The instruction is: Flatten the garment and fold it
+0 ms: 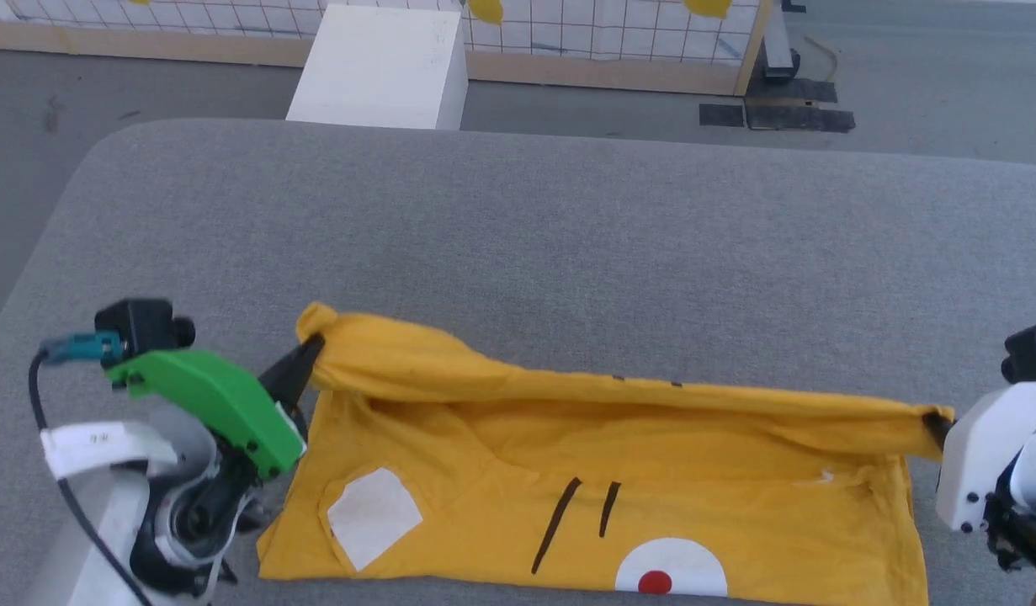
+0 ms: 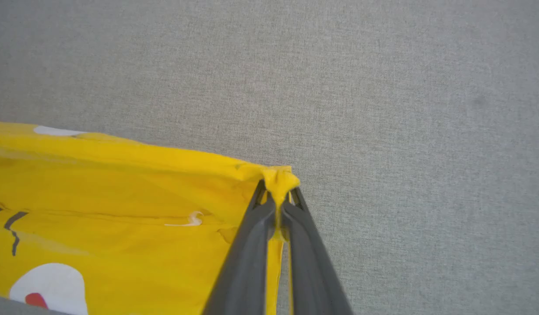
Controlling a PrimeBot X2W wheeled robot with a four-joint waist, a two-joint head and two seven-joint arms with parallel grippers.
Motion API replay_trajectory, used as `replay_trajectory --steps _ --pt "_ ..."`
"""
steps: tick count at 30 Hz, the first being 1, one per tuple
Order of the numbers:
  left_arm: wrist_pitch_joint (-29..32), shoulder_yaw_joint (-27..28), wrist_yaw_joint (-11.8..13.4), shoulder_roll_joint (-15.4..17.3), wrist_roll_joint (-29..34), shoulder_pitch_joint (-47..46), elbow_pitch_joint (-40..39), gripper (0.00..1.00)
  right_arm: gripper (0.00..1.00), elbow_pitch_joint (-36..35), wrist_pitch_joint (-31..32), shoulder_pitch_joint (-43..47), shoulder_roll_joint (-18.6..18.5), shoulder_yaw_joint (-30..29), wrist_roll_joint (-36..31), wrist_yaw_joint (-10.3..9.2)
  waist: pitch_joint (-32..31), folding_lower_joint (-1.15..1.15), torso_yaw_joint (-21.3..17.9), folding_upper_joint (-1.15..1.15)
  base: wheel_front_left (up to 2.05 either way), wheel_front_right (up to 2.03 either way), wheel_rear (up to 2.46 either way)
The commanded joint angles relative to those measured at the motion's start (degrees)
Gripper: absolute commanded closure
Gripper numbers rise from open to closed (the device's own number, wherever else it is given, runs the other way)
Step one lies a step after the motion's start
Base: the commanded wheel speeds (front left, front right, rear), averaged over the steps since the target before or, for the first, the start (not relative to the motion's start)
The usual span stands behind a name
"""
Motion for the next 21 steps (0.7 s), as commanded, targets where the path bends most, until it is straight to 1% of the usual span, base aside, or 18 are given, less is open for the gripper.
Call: replay_trajectory --steps 1,4,10,14,18,19,20,21 --pt "-1.11 0.82 0.61 -0.22 -0.37 2.45 -0.39 1.00 1.00 0.22 -0.50 1.20 0.33 0.00 0.32 -0.09 -0.08 0.01 -0.05 0.00 0.00 0.00 0.00" --pt "-2.85 1.84 1.61 -0.99 -1.09 7.28 -0.95 1.00 1.00 0.47 -0.57 2.89 0.74 -0.05 0.61 -0.09 -0.17 0.01 -0.15 0.00 0.00 0.00 0.00" --pt "-5.28 2.50 2.19 -3.49 -2.94 14.15 0.81 1.00 1.00 1.55 -0.90 6.33 1.67 0.30 0.88 -0.09 -0.54 0.01 -0.07 0.00 0.00 0.00 0.00" --pt "-5.69 2.53 2.92 -4.31 -3.36 15.92 4.15 1.00 1.00 3.07 -1.37 8.10 2.39 1.00 0.53 -0.09 -0.61 0.01 0.04 0.00 0.00 0.00 0.00" --pt "-6.11 2.21 3.07 -4.95 -3.19 15.43 8.15 1.00 1.00 5.00 -2.62 8.51 2.94 2.01 0.32 -0.09 -0.87 0.01 -0.16 0.00 0.00 0.00 0.00" --pt "-6.07 2.09 3.10 -5.05 -3.15 15.23 8.90 0.59 0.98 5.34 -3.08 8.43 2.98 2.21 0.33 -0.09 -1.00 0.01 -0.25 0.00 0.00 0.00 0.00" --pt "-6.12 2.01 3.18 -5.10 -3.03 14.99 9.69 0.00 0.51 5.78 -3.42 8.38 3.02 2.54 0.35 -0.09 -1.28 0.01 -0.37 0.00 0.00 0.00 0.00" --pt "-6.08 1.81 3.31 -5.01 -2.77 14.85 10.26 0.00 0.00 5.93 -3.81 8.39 2.93 2.88 0.43 -0.09 -1.53 0.01 -0.46 0.00 0.00 0.00 0.00"
